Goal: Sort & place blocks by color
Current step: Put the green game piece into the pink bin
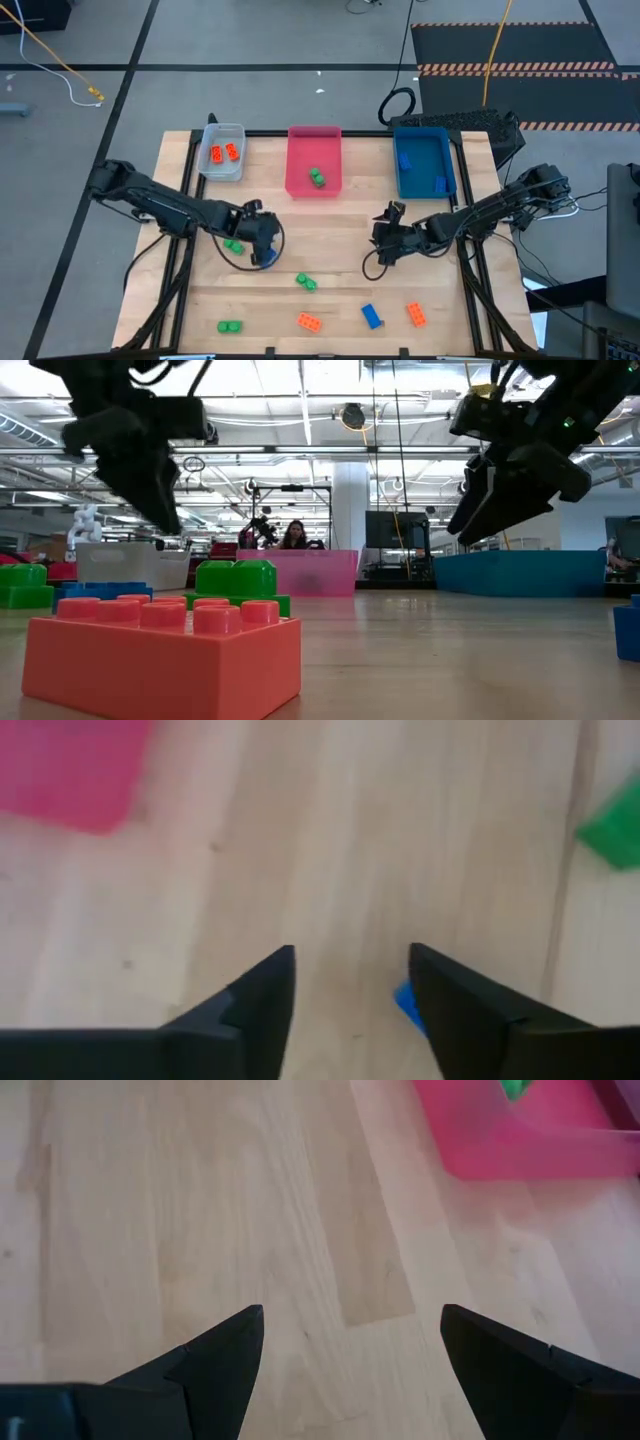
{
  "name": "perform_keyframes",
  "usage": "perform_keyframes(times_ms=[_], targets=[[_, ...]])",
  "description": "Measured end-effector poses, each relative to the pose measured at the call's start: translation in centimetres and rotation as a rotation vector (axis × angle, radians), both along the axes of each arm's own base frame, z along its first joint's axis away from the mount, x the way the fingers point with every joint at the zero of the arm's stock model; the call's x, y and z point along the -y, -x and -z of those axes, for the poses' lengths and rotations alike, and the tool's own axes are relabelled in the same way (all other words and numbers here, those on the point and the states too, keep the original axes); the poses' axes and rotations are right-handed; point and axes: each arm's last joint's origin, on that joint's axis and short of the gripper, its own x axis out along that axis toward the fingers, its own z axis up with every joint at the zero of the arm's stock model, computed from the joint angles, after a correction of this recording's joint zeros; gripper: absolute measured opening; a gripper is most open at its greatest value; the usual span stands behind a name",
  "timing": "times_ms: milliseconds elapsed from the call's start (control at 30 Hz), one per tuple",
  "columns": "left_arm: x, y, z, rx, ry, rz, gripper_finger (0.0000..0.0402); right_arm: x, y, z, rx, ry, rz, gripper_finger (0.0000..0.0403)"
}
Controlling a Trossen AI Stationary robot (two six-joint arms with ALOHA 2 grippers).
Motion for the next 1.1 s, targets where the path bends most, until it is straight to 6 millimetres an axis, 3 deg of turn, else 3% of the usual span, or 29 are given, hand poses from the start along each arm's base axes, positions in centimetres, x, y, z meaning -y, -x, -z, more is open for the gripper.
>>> perform_keyframes(times_ms=[167, 333, 467, 600, 833, 1100], targets=[[0.4, -0.4, 1.0, -0.101, 0.022, 0.003, 0.0265, 0.1, 0.4, 0.2, -0.052, 0.019, -0.001, 0.0299], [0.7, -0.2, -0.8, -0.223, 0.070, -0.018, 0.0306, 0.2, 0.6, 0.4, -0.079, 0.029, 0.000, 0.0299], [0.8, 1.0, -1.9, -0.365, 0.122, -0.122, 0.0311, 0.2, 0.7, 0.4, -0.085, 0.032, -0.008, 0.0299], [1.1, 2.3, -1.6, -0.518, 0.227, -0.178, 0.0312, 0.2, 0.7, 0.4, -0.085, 0.033, -0.009, 0.0299], [2.6, 3.4, -1.5, -0.586, 0.148, 0.092, 0.0312, 0.2, 0.7, 0.4, -0.091, 0.036, -0.015, 0.0299], [2.8, 4.0, 0.3, -0.694, 0.053, 0.217, 0.0312, 0.2, 0.7, 0.4, -0.090, 0.035, -0.017, 0.0299]])
